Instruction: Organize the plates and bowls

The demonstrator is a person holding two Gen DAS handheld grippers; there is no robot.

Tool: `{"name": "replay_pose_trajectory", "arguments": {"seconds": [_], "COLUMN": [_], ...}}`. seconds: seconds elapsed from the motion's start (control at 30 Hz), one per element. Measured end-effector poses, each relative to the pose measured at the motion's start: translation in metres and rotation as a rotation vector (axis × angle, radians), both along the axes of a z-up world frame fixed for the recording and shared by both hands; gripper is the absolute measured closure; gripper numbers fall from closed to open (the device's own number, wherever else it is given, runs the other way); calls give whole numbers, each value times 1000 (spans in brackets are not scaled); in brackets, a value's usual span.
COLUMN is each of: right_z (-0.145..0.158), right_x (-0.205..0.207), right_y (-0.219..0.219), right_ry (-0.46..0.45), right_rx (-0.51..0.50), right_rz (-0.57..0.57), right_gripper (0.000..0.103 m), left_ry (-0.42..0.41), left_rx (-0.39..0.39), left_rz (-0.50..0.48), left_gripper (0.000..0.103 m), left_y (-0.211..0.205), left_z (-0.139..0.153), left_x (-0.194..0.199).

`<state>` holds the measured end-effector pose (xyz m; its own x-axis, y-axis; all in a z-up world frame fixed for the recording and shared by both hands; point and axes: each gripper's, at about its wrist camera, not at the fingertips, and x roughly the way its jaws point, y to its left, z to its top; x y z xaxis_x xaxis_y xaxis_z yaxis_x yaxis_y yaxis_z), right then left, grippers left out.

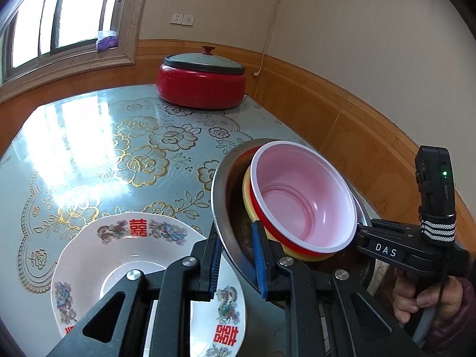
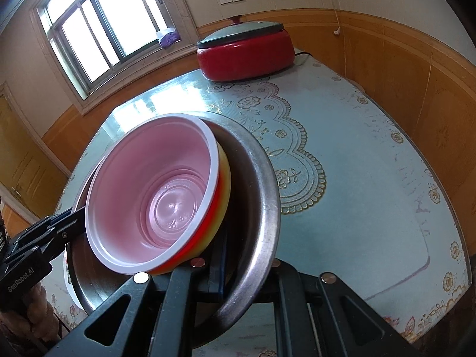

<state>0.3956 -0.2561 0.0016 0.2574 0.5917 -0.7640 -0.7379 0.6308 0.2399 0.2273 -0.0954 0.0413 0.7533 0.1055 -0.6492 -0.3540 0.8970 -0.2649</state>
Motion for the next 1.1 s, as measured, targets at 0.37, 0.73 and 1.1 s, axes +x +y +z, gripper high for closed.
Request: {"name": "replay_pose_trajectory", "arguments": {"seconds": [0.37,0.73,1.1], "right_z": [-8,-16,-27], "right_x": [-42,-83,-102], "right_y": [30,63,73], "right_ry": [2,-10,-27], "right_rx": [-19,-36,-63], "right_rz": [44,117,103], "right_gripper": [95,95,95], "left_ry": [2,4,30], "left_rx": [-20,-20,-22], "left_rz": [50,123,116], "left_gripper": [83,84,83], "left_y": [27,46,54], "left_z": [-9,-15,-30], "left_x": [-52,-102,-119]}}
